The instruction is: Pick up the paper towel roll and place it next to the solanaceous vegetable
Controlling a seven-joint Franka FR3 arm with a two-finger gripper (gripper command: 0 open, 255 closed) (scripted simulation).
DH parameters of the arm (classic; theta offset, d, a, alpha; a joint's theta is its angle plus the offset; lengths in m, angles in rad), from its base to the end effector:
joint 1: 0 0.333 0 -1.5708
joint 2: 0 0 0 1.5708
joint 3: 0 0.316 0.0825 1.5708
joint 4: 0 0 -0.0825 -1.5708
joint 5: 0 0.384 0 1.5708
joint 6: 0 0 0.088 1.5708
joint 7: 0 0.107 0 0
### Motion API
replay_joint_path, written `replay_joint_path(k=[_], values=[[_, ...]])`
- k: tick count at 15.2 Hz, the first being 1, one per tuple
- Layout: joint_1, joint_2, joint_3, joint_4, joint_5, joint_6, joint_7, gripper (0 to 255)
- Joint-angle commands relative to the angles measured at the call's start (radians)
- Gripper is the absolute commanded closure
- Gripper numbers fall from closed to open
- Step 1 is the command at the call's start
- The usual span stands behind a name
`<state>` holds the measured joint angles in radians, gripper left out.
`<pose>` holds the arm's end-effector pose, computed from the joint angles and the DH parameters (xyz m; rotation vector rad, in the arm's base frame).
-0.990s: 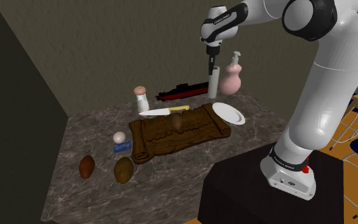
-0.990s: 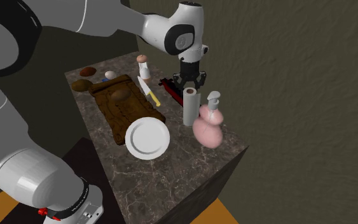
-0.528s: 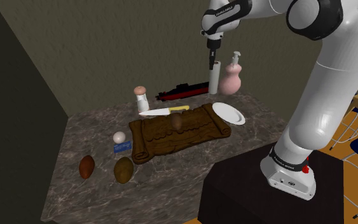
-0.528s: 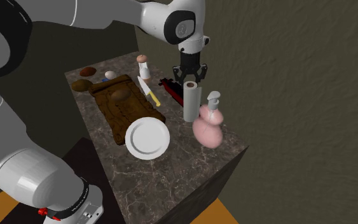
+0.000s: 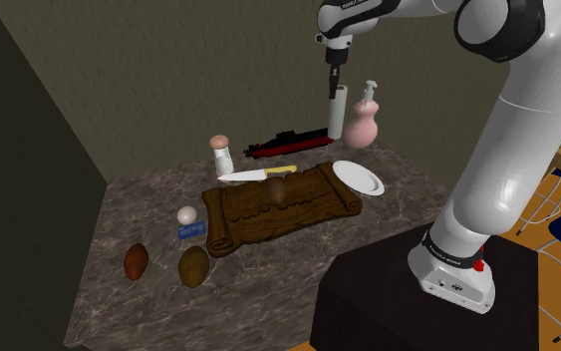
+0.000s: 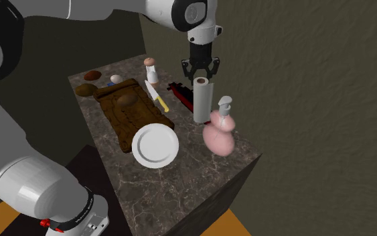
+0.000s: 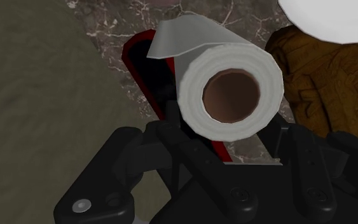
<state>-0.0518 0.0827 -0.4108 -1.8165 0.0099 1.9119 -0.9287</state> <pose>0.5280 -0.2558 0.4934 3.0274 0.7160 -0.0001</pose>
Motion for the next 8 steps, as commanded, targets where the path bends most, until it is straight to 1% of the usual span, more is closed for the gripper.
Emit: replay_joint_path(k=[1,8], values=[[0.000,0.000,0.000,0.029,0.000,-0.029,-0.001,255],[-0.001,-0.004,-0.001,0.117,-0.002,-0.122,-0.001,255]])
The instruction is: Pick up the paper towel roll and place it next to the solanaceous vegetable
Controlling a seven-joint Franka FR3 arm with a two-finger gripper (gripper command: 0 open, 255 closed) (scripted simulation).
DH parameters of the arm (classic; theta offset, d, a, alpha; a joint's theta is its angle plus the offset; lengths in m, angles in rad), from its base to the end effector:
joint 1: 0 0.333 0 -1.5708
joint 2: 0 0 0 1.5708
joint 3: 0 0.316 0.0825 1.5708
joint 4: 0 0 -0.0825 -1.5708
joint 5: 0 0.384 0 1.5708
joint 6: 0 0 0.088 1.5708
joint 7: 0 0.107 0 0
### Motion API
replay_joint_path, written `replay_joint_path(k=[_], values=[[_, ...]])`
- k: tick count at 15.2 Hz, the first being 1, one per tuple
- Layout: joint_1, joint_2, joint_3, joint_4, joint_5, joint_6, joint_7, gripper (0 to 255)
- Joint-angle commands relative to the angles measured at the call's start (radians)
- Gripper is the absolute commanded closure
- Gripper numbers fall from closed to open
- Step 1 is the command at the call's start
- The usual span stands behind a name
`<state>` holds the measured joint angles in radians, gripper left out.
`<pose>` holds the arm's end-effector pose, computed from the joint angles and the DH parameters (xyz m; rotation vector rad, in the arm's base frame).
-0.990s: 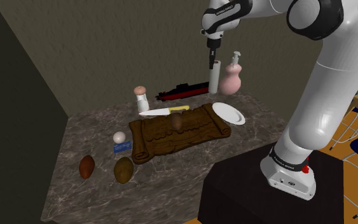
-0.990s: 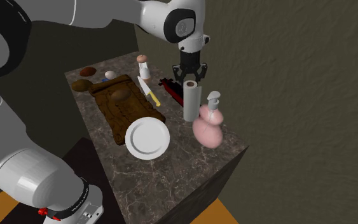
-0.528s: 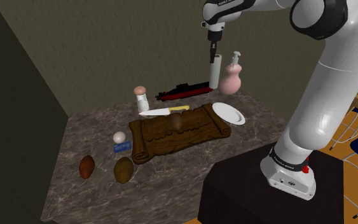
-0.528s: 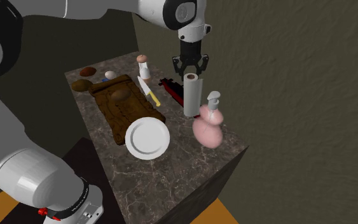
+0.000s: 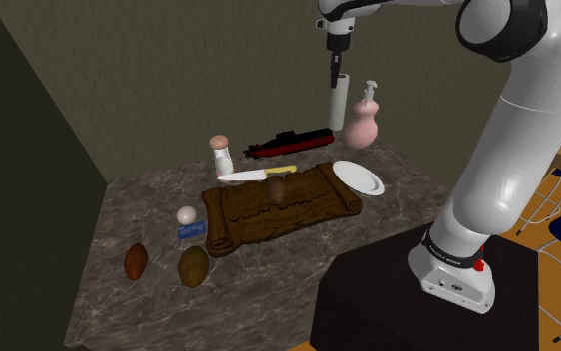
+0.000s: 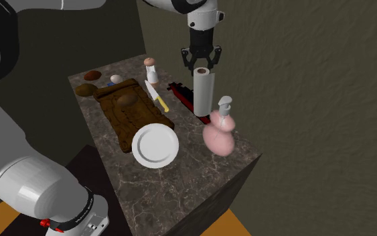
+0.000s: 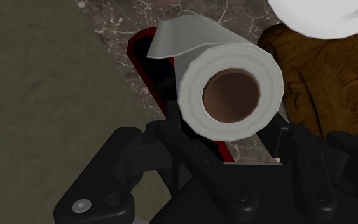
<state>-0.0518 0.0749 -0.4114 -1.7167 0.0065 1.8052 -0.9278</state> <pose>0.5282 -0.2557 0.5361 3.0273 0.7160 0.0002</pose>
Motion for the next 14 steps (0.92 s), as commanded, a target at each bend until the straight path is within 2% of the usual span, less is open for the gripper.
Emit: replay_joint_path(k=[1,14], values=[[-0.001,0.004,-0.001,0.032,0.001,-0.029,-0.002,255],[-0.010,0.033,-0.005,0.243,0.014,-0.213,-0.012,255]])
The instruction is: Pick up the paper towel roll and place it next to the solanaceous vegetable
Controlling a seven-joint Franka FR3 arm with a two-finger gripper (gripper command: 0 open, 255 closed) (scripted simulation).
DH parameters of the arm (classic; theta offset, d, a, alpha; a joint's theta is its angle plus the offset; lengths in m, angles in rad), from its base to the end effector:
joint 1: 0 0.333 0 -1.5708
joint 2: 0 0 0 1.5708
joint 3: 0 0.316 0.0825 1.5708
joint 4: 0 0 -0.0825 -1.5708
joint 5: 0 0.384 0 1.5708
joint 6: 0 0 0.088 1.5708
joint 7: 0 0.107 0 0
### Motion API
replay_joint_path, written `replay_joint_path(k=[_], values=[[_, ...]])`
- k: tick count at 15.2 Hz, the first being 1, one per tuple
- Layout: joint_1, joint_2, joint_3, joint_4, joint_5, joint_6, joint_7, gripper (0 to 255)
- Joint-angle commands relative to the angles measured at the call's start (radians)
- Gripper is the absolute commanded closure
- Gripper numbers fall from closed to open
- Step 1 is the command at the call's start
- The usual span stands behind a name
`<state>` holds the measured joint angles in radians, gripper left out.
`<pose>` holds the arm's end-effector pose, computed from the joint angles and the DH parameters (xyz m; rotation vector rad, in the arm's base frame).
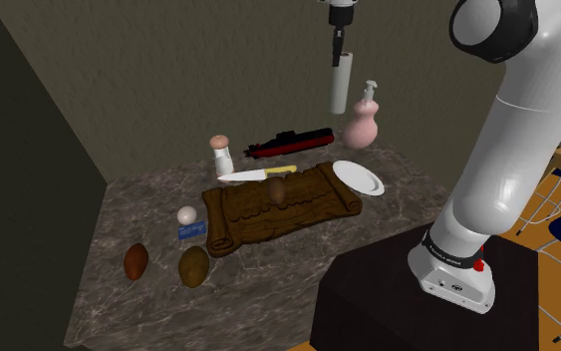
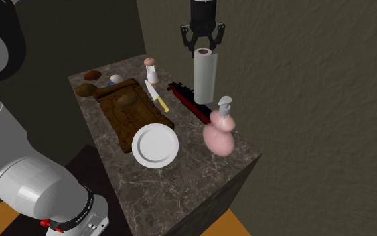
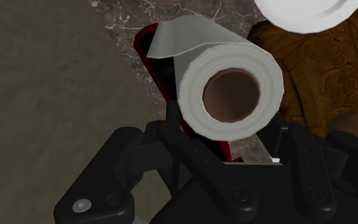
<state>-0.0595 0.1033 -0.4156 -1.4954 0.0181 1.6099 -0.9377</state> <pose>0.5291 -0.2558 0.6094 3.0272 0.7159 -0.0001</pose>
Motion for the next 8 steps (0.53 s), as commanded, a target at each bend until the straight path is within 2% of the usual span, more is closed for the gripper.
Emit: replay_joint_path(k=[1,8], values=[[-0.003,0.009,-0.002,0.041,0.004,-0.032,-0.004,255],[-0.016,0.052,-0.007,0.191,0.022,-0.143,-0.016,255]])
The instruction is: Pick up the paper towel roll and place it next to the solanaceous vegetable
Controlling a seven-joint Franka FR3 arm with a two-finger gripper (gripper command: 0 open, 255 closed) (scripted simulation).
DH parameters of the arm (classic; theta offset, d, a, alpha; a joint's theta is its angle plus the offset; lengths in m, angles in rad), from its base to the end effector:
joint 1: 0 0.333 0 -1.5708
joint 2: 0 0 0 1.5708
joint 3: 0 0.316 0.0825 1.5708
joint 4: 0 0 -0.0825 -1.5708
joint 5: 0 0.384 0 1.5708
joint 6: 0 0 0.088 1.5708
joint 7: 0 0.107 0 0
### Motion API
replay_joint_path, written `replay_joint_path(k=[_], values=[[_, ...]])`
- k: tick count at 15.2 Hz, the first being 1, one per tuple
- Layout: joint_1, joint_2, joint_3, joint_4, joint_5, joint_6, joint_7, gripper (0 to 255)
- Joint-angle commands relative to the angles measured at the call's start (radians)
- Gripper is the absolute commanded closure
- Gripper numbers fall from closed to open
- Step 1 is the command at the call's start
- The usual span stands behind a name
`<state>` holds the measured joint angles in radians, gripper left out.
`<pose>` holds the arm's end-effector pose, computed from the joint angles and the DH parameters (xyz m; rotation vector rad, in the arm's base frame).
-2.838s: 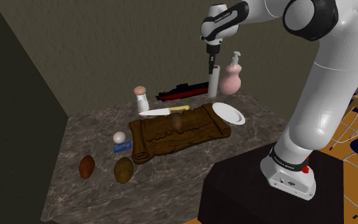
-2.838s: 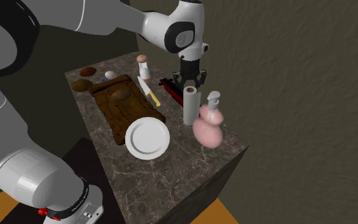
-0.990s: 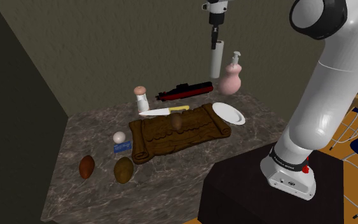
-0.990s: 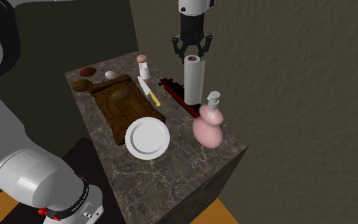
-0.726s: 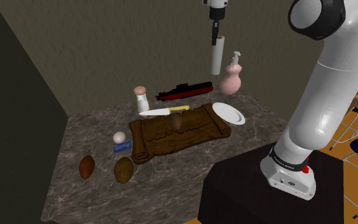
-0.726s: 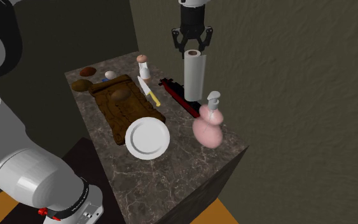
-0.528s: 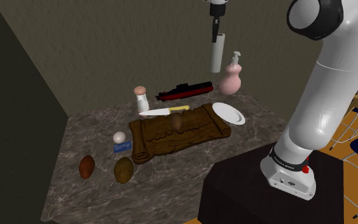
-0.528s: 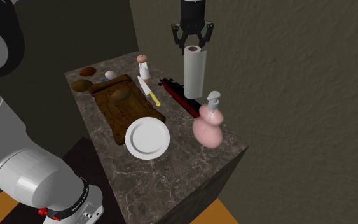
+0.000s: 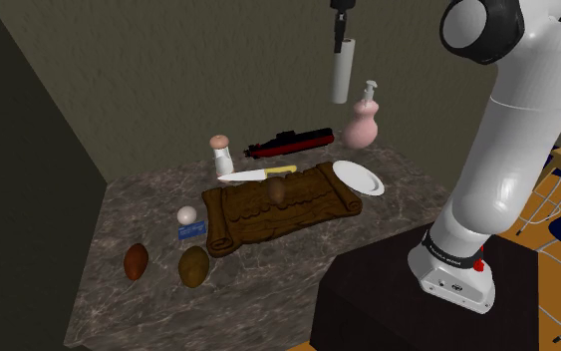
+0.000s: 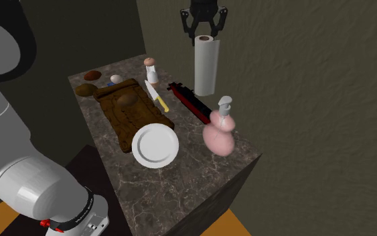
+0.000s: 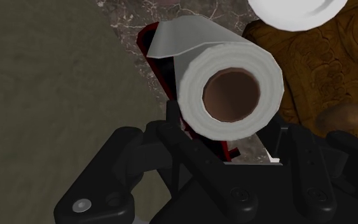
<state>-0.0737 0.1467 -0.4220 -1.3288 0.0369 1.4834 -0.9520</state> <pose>0.5285 -0.2565 0.6526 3.0271 0.7160 0.0001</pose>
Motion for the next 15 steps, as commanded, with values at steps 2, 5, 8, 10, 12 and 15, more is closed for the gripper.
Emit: replay_joint_path(k=[2,5,8,10,12,15], values=[[-0.008,0.025,-0.003,0.073,0.011,-0.051,-0.006,255],[-0.020,0.054,-0.006,0.155,0.024,-0.106,-0.013,255],[-0.034,0.087,-0.009,0.240,0.040,-0.160,-0.020,255],[0.017,0.012,0.009,0.143,0.004,-0.132,0.033,255],[0.060,-0.053,0.031,0.063,-0.026,-0.113,0.088,255],[0.113,-0.137,0.071,-0.036,-0.060,-0.094,0.171,255]])
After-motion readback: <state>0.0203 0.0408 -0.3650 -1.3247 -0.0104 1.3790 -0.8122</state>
